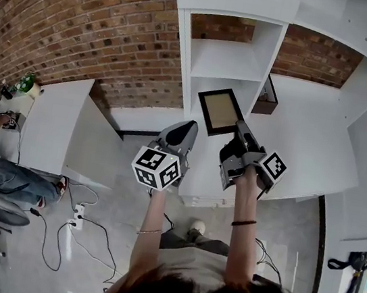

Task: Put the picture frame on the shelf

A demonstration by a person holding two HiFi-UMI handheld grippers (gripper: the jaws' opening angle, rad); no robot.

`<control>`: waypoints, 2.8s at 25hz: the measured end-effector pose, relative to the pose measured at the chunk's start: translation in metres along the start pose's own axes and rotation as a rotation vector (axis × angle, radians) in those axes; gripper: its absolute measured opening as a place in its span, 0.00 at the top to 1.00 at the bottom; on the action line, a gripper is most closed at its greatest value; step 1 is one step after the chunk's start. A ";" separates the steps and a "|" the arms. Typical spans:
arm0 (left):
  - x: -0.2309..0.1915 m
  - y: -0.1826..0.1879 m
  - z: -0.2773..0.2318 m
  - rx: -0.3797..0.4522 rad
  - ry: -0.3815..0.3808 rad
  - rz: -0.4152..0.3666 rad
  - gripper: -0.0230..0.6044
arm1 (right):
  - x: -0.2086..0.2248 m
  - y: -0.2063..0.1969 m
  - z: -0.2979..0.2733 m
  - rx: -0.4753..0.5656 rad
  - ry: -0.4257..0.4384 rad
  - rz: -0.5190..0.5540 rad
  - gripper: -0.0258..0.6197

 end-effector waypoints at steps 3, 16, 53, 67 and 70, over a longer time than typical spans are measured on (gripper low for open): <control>-0.004 -0.003 -0.002 -0.007 0.013 0.003 0.95 | 0.005 0.001 -0.007 -0.007 -0.004 -0.006 0.84; -0.028 -0.012 -0.023 -0.057 0.032 0.022 0.95 | 0.020 0.005 -0.037 -0.009 -0.035 -0.013 0.84; -0.092 -0.075 -0.110 -0.132 -0.049 0.060 0.95 | 0.112 0.023 -0.127 0.032 -0.159 0.070 0.84; -0.103 -0.096 -0.118 -0.137 0.026 0.102 0.95 | 0.137 0.034 -0.153 0.015 -0.196 0.080 0.84; -0.105 -0.104 -0.121 -0.148 0.043 0.105 0.95 | 0.144 0.036 -0.159 -0.005 -0.208 0.085 0.84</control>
Point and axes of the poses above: the fingertips, and each gripper's own axes: z backward along the fingers, x to its right, y out of its top, the point moved 4 cm from there along z, backward along the fingers
